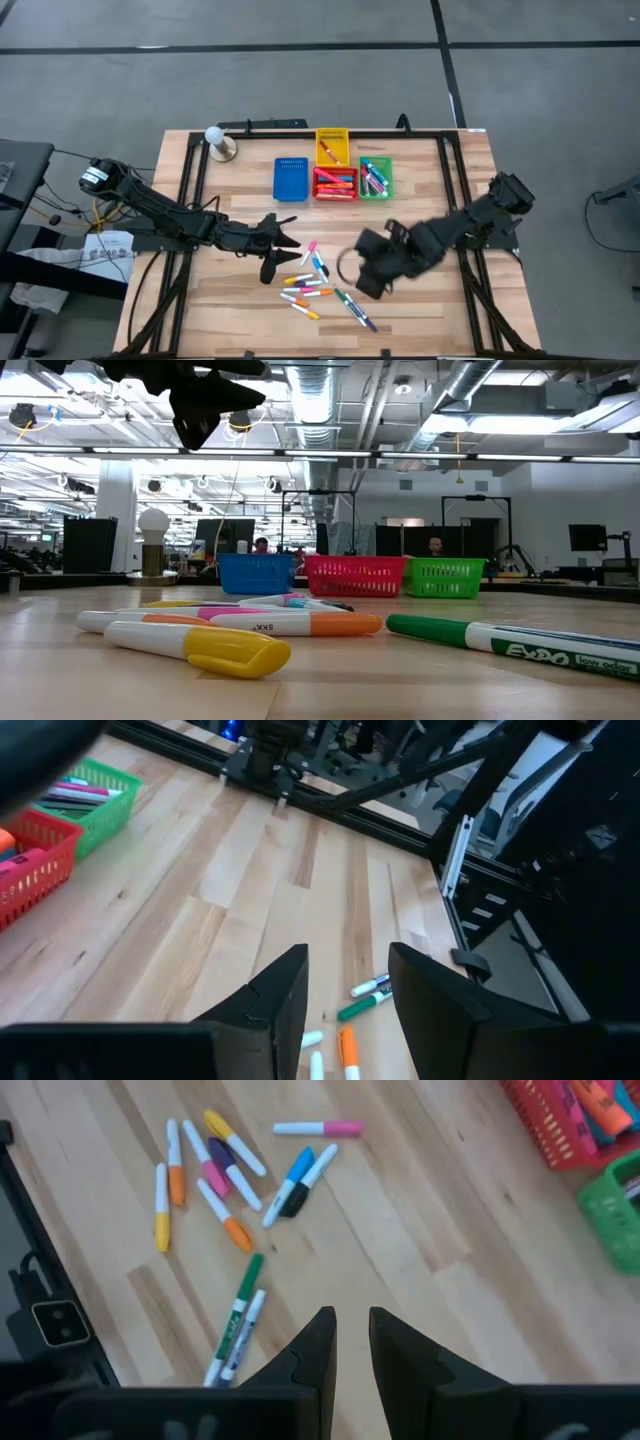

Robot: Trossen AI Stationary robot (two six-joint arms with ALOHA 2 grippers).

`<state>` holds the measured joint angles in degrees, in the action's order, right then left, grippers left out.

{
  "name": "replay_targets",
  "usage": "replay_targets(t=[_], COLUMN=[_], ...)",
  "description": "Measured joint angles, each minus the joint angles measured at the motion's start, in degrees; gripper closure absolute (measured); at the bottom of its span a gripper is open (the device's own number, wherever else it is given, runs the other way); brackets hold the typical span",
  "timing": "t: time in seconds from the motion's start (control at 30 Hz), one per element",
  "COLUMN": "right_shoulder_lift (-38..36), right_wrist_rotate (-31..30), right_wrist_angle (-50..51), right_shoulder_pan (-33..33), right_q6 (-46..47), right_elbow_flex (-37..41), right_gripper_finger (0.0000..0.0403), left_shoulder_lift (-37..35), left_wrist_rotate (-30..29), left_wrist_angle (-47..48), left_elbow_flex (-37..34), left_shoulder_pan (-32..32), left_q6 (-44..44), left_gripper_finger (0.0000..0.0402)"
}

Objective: Pick & Place Markers
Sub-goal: Put the small blue marker pen into the yellow bin

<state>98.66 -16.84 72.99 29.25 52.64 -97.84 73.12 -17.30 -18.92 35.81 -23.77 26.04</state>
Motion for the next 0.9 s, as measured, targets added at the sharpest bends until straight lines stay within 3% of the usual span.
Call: replay_targets(t=[0.17,0.4,0.7,0.9], right_shoulder_lift=[0.1,0.1,0.1,0.1], right_wrist_rotate=[-6.7,-12.8,-13.3,-8.9], right_wrist_angle=[-4.8,-22.9,-46.8,-46.4], right_shoulder_pan=[7.1,13.6,15.4,15.4], right_q6=[11.6,23.7,19.1,18.9], right_elbow_flex=[5.1,16.2,28.2,30.8], right_gripper_finger=[0.0347,0.0347,0.0347,0.0347], left_shoulder_lift=[0.0,0.0,0.0,0.0], left_wrist_rotate=[0.0,0.0,0.0,0.0], left_wrist_angle=[0.0,0.0,-0.2,-0.2], left_elbow_flex=[0.0,0.0,0.0,0.0], left_shoulder_pan=[-1.1,-3.3,-5.8,-7.0], left_q6=[0.0,0.0,0.0,0.0], left_gripper_finger=[0.0262,0.0262,0.0262,0.0262])
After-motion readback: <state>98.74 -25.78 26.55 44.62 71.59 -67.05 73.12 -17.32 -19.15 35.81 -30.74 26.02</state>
